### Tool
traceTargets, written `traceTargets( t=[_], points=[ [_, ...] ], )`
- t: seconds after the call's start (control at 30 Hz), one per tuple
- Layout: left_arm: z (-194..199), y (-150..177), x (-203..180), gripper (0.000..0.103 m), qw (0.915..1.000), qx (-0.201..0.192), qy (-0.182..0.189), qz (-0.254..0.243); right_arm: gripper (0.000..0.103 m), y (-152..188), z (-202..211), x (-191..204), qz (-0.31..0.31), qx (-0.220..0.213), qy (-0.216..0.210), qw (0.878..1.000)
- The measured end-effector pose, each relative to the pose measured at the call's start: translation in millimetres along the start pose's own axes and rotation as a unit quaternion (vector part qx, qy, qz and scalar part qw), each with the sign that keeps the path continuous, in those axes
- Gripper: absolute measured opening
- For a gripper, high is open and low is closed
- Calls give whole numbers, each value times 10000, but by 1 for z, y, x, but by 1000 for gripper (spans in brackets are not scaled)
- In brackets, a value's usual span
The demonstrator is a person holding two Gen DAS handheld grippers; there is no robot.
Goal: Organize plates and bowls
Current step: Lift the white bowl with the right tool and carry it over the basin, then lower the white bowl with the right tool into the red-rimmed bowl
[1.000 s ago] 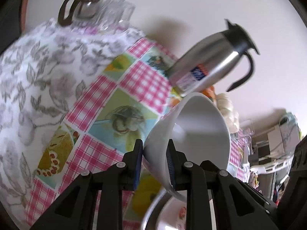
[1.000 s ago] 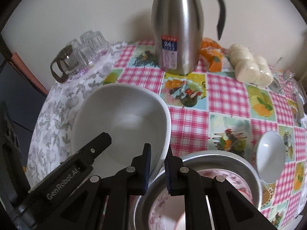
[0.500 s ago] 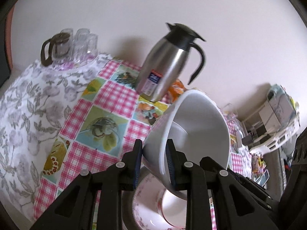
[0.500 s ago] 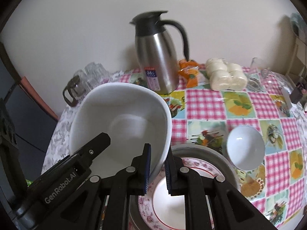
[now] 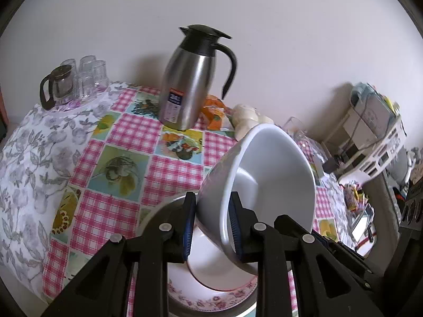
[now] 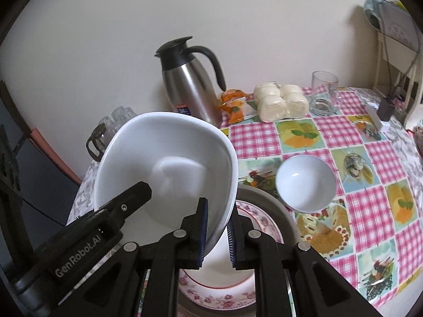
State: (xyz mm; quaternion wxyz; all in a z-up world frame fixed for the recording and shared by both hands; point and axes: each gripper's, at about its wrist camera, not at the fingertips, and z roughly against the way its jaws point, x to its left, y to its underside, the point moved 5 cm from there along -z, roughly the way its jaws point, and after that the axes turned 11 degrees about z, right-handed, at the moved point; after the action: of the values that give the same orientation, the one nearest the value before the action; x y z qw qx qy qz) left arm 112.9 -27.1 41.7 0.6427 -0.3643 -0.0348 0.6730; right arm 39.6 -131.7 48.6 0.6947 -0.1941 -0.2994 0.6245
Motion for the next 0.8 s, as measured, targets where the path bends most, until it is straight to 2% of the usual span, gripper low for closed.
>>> traceTargets(
  t=[0.27, 0.8],
  points=[
    [3, 14, -24, 25, 9995, -27, -43, -304, 15, 9, 14, -22, -204, -152, -40, 9997],
    [11, 29, -38, 25, 9988, -33, -18, -488, 17, 19, 35, -28, -254, -240, -39, 9994]
  ],
)
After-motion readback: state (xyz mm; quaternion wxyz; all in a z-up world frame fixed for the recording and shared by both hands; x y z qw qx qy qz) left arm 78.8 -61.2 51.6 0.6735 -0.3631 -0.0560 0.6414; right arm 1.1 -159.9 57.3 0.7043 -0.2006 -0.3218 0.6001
